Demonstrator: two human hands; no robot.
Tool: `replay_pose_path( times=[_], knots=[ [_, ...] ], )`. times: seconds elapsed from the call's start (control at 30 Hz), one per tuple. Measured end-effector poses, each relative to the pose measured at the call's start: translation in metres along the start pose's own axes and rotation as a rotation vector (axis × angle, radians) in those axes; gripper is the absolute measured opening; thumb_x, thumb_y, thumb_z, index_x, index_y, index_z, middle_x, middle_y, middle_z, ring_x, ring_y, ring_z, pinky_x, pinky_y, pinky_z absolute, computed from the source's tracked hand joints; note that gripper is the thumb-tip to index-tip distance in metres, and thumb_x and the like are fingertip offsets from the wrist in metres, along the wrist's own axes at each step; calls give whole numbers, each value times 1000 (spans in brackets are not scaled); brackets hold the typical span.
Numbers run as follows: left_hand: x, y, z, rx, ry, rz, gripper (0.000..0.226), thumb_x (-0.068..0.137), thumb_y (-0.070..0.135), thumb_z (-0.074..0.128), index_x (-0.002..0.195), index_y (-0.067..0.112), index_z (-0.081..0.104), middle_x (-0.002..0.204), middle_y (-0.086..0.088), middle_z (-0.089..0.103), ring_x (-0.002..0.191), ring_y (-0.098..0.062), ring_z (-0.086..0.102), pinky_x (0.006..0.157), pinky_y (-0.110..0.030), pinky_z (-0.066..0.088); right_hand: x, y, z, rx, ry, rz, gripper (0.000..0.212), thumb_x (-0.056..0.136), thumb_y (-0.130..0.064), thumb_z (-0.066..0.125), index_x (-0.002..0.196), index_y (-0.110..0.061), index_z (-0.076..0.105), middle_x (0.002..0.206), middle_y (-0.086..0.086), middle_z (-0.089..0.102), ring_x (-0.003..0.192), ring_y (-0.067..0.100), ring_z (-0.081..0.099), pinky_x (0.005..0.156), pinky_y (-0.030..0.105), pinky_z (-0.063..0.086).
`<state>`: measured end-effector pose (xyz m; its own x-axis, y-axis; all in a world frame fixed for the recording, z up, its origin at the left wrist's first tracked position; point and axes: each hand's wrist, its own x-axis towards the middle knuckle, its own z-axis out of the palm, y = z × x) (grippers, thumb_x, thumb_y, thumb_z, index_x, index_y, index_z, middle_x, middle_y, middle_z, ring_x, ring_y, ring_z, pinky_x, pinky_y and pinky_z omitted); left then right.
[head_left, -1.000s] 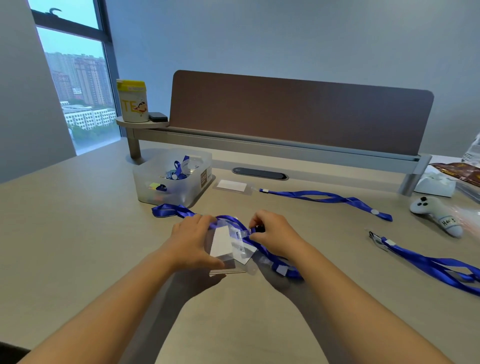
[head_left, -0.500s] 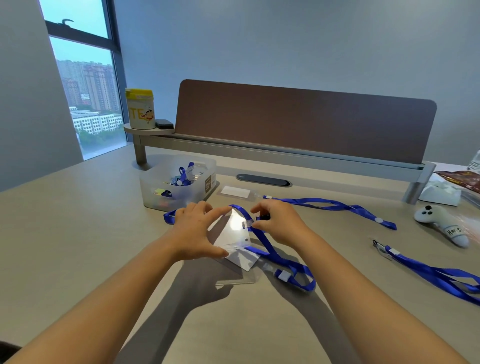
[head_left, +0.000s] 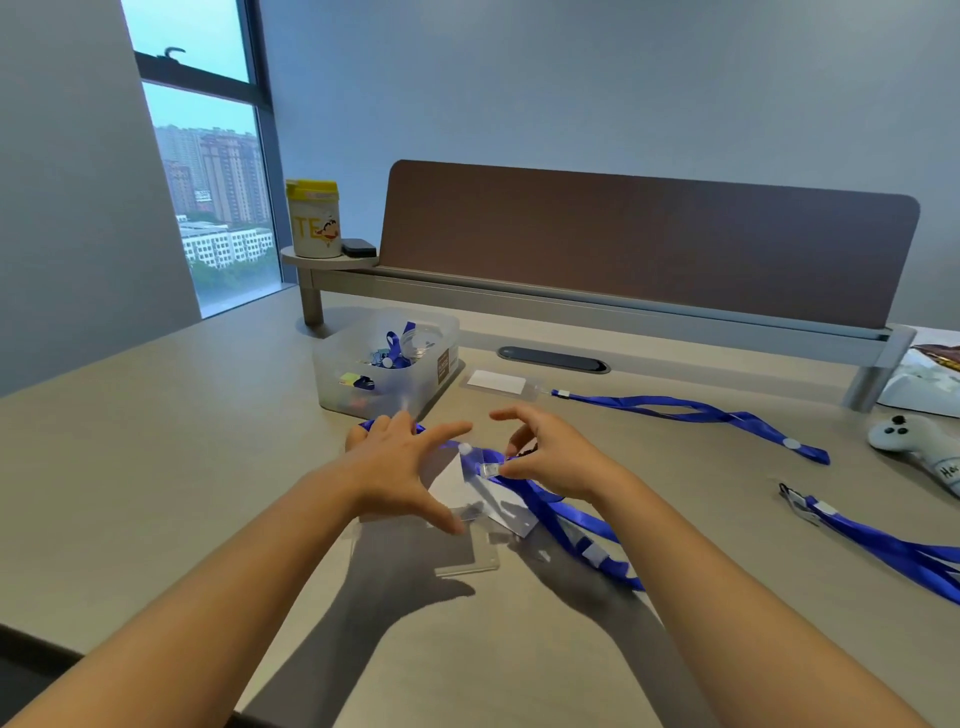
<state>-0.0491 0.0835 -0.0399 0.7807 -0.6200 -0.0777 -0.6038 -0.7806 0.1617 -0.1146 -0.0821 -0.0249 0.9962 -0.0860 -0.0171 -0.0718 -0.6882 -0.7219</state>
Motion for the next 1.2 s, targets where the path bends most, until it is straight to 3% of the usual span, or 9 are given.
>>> replay_pose_path(
  times=[0.1,0.2,0.27,0.4,0.57,0.77,0.9,1.03,1.2],
  knots=[
    [1,-1,3,-18,37,-38,83,66,67,56,135,49,13,140,-7,32,130,-27,28,108,-45,24,-1,-2,5,-39,7,-29,40,83,-13,62,121,-14,49,103,4,51,94,16,50,78,23,45],
    [4,-5,3,-37,77,-63,82,67,65,57,136,45,16,141,-7,33,131,-27,27,108,-45,23,0,-1,7,-49,-70,20,28,87,-16,58,113,-5,58,114,13,60,95,20,54,82,27,48],
    [5,-8,4,-52,94,-70,81,68,64,57,136,45,16,142,-6,32,131,-26,27,108,-44,23,2,0,8,-19,-106,47,25,88,-13,55,108,0,62,109,19,64,91,21,57,87,31,49],
    [9,-6,8,-98,146,-86,78,72,63,53,137,43,17,144,-5,31,131,-25,27,107,-44,24,5,0,7,107,-85,52,23,89,-9,53,104,5,63,76,2,58,66,6,51,61,13,44],
    [11,7,11,-248,293,-15,78,74,51,60,139,31,22,147,-3,30,133,-23,27,109,-44,27,7,1,5,202,-2,52,24,90,-9,50,105,5,62,69,-3,55,62,4,50,42,0,40],
    [3,24,8,-433,511,135,61,71,31,71,125,14,46,133,-8,50,120,-22,44,99,-32,38,7,3,7,264,50,38,20,89,-10,52,101,3,62,68,-3,56,62,4,51,43,-1,40],
    [2,30,8,-387,480,169,45,76,27,66,116,10,55,125,-8,59,113,-20,53,88,-21,37,7,5,6,260,61,28,23,90,-9,51,104,6,61,68,-3,56,62,4,52,44,-1,40],
    [2,32,8,-344,450,146,40,80,24,62,118,12,56,124,-7,61,112,-21,56,94,-27,43,3,7,4,275,49,21,22,89,-4,51,104,8,62,69,-2,56,63,5,52,44,-1,41],
    [4,35,8,-319,484,131,33,81,25,60,110,9,62,114,-11,67,102,-23,61,81,-21,40,2,7,8,245,83,-27,18,86,1,52,97,9,65,68,-2,56,63,6,51,54,8,47]
  ],
)
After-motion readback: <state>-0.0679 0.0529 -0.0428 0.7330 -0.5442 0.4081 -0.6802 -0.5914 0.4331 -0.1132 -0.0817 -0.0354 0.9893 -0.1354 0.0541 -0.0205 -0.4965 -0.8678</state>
